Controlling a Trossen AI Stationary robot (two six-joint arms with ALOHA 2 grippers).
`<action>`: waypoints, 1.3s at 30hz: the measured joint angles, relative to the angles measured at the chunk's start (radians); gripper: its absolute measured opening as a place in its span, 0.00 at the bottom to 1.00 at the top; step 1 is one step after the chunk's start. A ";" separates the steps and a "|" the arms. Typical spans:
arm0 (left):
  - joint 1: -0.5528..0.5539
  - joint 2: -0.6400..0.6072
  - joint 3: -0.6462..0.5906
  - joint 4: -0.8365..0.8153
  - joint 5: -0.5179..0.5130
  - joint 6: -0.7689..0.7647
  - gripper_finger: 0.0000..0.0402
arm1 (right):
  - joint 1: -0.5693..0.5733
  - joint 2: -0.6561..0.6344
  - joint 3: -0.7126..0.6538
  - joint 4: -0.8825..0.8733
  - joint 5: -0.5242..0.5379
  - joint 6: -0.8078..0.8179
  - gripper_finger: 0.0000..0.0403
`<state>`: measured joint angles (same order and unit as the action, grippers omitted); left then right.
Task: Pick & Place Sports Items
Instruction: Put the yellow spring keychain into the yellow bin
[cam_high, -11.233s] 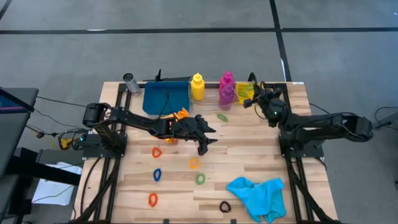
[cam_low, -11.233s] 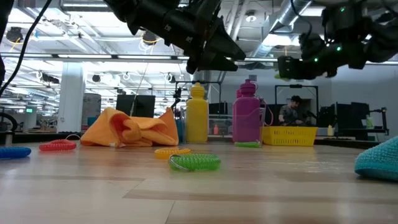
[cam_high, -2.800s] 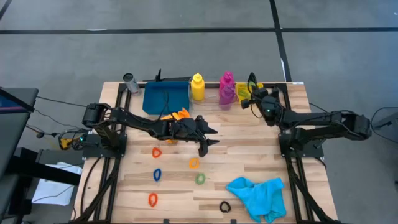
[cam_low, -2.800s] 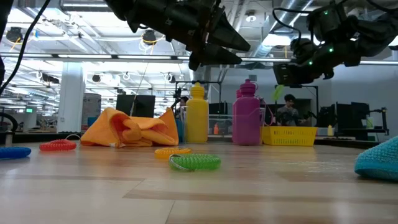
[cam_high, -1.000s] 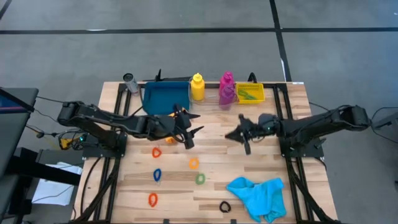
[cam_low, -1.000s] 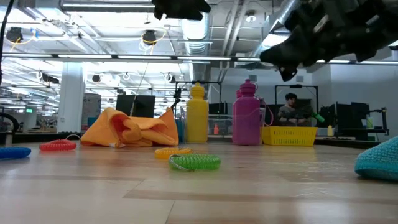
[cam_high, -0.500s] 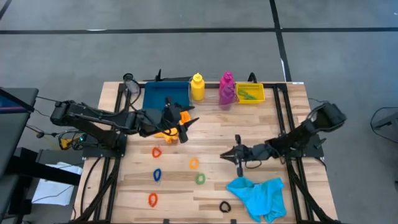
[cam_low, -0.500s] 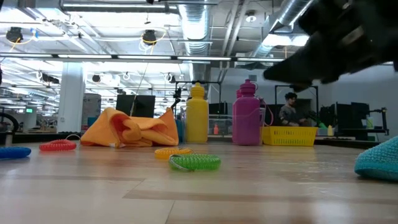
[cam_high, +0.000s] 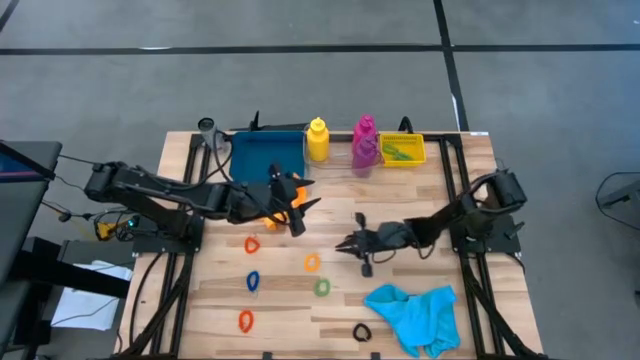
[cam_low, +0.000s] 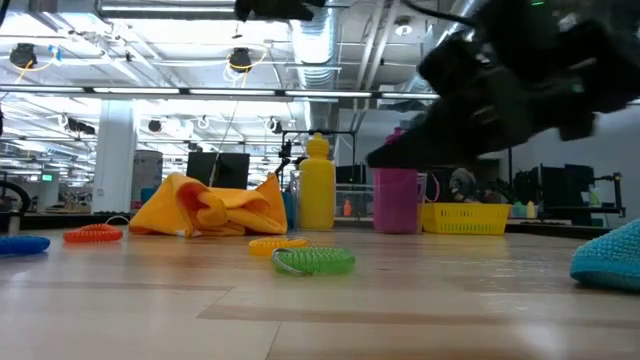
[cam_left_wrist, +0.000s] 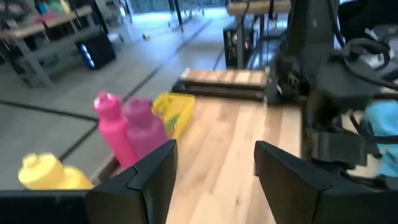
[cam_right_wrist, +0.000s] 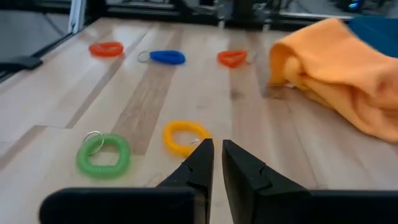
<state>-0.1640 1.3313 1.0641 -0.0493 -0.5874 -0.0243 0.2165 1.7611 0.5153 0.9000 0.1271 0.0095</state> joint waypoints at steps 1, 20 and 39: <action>-0.008 -0.003 0.000 -0.020 0.000 -0.023 0.52 | -0.009 0.022 0.030 -0.021 -0.031 -0.008 0.07; -0.309 -0.073 0.000 -0.196 -0.436 -0.165 0.52 | -0.099 0.216 0.249 -0.201 -0.283 -0.143 0.17; -0.329 -0.073 0.000 -0.198 -0.437 -0.198 0.52 | -0.120 0.216 0.255 -0.204 -0.287 -0.097 0.61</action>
<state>-0.4931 1.2583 1.0645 -0.2474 -1.0241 -0.2219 0.0967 1.9770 0.7703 0.6961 -0.1600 -0.0879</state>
